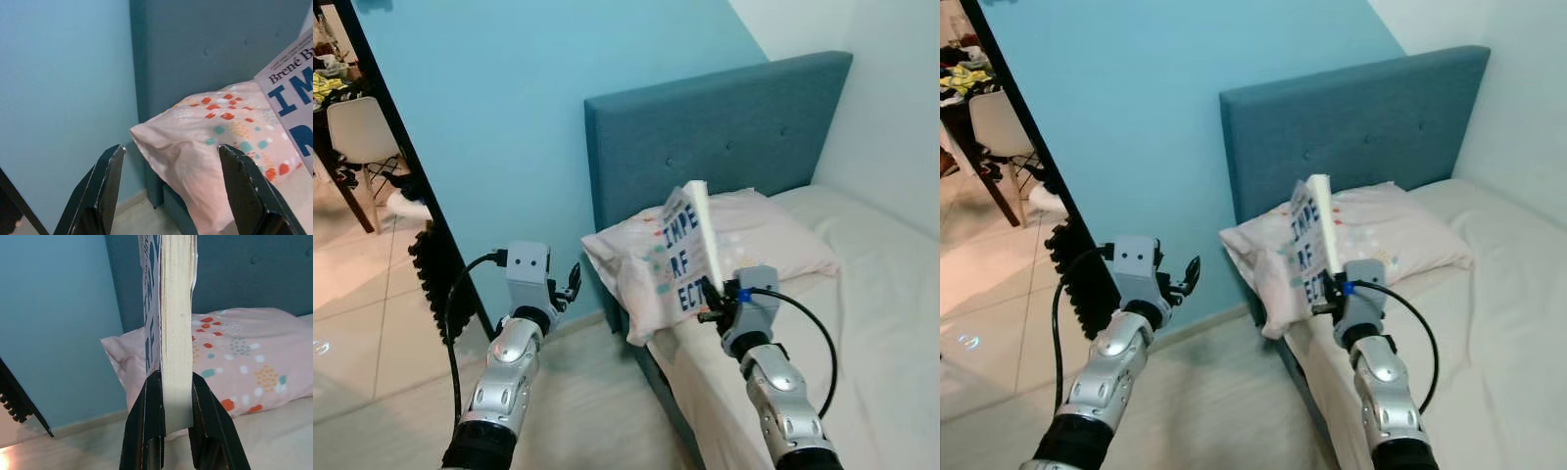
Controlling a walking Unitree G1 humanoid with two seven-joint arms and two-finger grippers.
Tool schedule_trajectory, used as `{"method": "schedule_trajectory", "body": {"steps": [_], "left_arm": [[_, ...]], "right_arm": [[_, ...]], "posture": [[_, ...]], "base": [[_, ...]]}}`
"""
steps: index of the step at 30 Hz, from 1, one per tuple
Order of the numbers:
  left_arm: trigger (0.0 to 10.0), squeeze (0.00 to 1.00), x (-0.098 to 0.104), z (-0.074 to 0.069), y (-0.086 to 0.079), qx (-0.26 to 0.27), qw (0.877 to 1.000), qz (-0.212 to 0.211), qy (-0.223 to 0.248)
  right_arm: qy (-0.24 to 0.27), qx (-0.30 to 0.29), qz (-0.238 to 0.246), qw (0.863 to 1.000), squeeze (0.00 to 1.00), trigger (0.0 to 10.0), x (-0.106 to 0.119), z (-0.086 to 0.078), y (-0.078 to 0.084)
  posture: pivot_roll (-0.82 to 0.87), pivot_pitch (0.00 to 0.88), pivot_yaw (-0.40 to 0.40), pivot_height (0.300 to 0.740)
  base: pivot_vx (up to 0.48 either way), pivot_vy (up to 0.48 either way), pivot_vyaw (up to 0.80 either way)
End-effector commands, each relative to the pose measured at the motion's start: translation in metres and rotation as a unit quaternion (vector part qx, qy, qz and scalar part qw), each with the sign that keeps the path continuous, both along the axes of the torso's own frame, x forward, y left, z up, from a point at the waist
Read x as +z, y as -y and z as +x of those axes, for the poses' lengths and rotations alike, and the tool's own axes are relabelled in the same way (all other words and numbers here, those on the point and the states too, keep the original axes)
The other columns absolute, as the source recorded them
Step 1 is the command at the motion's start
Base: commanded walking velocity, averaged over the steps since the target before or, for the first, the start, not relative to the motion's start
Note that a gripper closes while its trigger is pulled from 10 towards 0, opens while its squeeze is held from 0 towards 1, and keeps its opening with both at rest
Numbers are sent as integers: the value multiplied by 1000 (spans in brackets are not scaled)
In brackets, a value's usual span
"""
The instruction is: Clean up the room
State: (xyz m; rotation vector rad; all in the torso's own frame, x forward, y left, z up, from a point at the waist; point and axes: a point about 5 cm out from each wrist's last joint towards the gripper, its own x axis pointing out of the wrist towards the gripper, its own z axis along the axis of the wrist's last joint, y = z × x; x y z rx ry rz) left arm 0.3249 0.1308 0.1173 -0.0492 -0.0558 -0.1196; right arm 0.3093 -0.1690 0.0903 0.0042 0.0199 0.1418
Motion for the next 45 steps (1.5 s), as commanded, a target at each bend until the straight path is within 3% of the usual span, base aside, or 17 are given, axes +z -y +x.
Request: {"method": "schedule_trajectory", "body": {"steps": [1,14,26,37,41,45], "left_arm": [[10000,0,-1,-1,-4,5,1000,4,-2],[10000,0,-6,-5,4,-24,1000,1,-9],[10000,0,-14,-12,-1,-28,999,0,-26],[10000,0,-22,-20,-5,-31,999,5,-39],[10000,0,-23,-22,-5,-35,999,6,-41],[10000,0,-24,-24,-2,-48,998,9,-42]], "right_arm": [[17,13,8,1000,0,10000,8,2,-8],[16,10,8,1000,0,10000,8,2,-6],[-9,3,9,1000,0,10000,2,-1,-3],[-17,2,9,1000,0,10000,0,-4,2],[-23,9,2,1000,0,10000,0,-5,4],[-65,48,-39,996,0,10000,1,-4,19]], "posture": [[-9,0,31,740],[-10,0,29,740],[-16,0,26,740],[-22,0,26,710],[-23,0,28,705],[-31,5,30,685]], "base": [[352,0,0],[134,0,0],[0,0,0],[0,0,0],[0,0,0],[0,0,0]]}}
